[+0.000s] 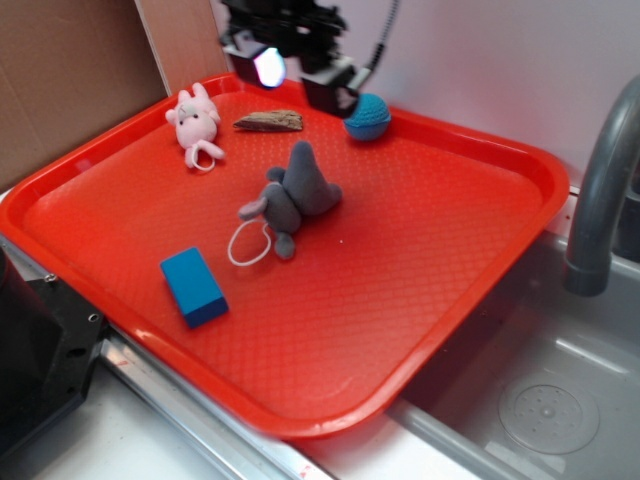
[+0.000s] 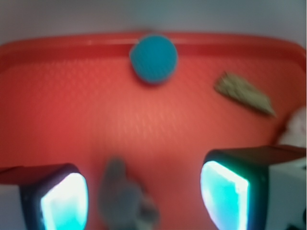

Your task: Grab the blue ball.

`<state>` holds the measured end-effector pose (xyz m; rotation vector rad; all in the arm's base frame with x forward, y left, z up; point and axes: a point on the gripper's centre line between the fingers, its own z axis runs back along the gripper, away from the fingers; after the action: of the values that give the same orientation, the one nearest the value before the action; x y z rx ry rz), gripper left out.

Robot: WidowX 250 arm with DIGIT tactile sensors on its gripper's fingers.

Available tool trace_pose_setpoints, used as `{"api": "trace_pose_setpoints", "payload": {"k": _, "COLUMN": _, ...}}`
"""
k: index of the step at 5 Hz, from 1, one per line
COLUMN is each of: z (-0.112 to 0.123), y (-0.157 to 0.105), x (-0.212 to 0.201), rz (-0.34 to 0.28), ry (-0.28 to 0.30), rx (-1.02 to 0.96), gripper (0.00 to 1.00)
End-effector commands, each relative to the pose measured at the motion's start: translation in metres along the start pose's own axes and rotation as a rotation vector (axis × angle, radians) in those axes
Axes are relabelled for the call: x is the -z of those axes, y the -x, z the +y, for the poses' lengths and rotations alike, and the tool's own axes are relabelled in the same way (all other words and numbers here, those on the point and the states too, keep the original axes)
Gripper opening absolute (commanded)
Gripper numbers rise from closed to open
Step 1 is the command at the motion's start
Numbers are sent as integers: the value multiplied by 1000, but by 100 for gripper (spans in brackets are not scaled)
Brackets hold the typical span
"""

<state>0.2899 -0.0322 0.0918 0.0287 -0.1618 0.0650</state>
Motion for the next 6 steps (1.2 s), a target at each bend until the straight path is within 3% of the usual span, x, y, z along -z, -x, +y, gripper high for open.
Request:
{"api": "trace_pose_setpoints", "payload": {"k": 1, "z": 34, "y": -51, "x": 8, "rz": -47, "ry": -21, "rx": -61, "gripper": 100}}
{"api": "trace_pose_setpoints", "payload": {"k": 4, "z": 41, "y": -52, "x": 2, "rz": -52, "ry": -29, "rx": -49, "gripper": 100}}
{"api": "trace_pose_setpoints", "payload": {"k": 5, "z": 34, "y": -36, "x": 27, "rz": -132, "ry": 25, "rx": 55, "gripper": 100}}
{"api": "trace_pose_setpoints", "payload": {"k": 6, "z": 29, "y": -40, "x": 45, "rz": -100, "ry": 1, "rx": 65, "gripper": 100}}
